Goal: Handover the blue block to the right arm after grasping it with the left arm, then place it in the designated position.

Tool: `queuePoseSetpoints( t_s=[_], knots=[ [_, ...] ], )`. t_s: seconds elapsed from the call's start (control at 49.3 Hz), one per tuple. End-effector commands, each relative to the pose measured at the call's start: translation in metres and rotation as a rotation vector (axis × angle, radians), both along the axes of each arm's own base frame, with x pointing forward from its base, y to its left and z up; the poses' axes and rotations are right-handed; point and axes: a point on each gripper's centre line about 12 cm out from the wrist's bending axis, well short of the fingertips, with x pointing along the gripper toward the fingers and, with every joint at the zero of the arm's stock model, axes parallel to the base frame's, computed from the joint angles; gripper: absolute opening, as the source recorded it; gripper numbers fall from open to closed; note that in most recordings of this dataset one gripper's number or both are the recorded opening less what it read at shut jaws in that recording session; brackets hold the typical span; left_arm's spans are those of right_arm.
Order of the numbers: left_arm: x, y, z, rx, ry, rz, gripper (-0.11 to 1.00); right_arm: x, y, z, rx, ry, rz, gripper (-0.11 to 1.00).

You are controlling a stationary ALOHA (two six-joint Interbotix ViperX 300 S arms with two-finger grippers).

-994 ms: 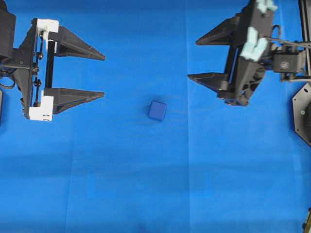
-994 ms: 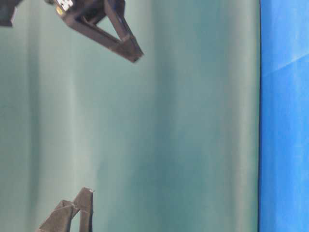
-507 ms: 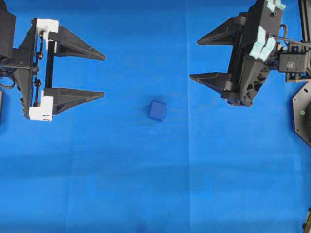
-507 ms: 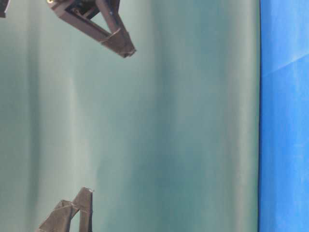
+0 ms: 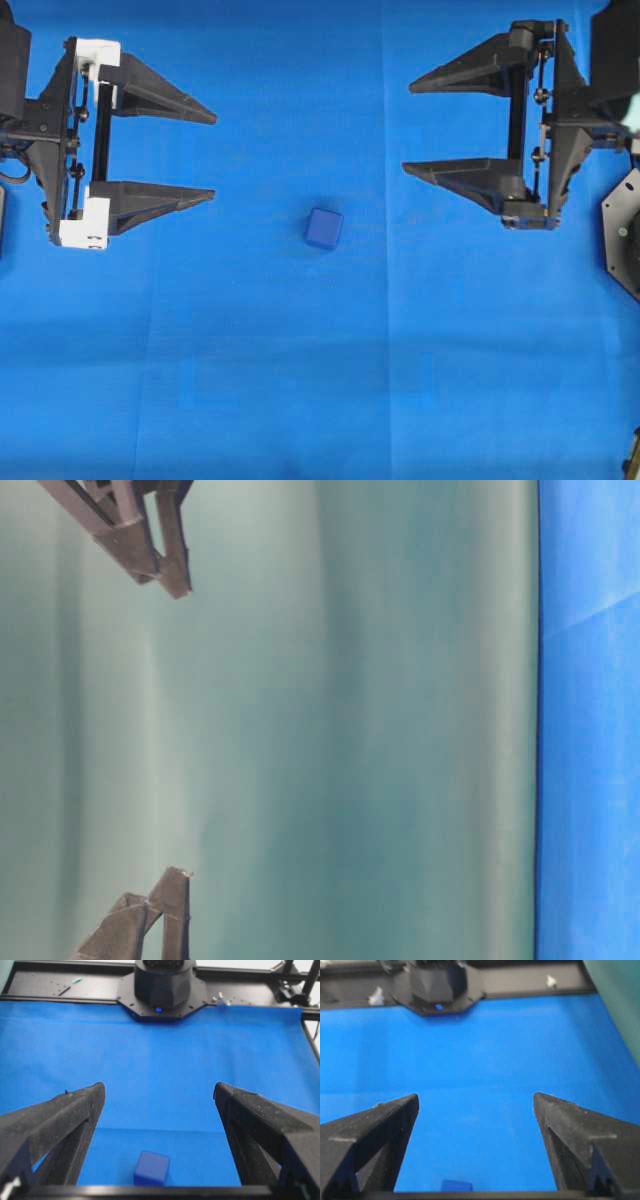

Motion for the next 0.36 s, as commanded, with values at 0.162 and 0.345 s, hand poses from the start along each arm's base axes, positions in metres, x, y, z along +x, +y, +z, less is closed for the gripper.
queuePoseSetpoints(
  t_s=[0.162,0.345],
  knots=[
    [-0.0029,0.0,0.0145,0.0,-0.048,0.0,0.93,-0.0006,0.0024,0.0045,-0.005,-0.037,0.021,0.88],
    [-0.0028,0.0,0.0151,0.0,-0.049,0.0,0.93,-0.0005,0.0024,0.0051,-0.005,-0.039,0.021,0.88]
  ],
)
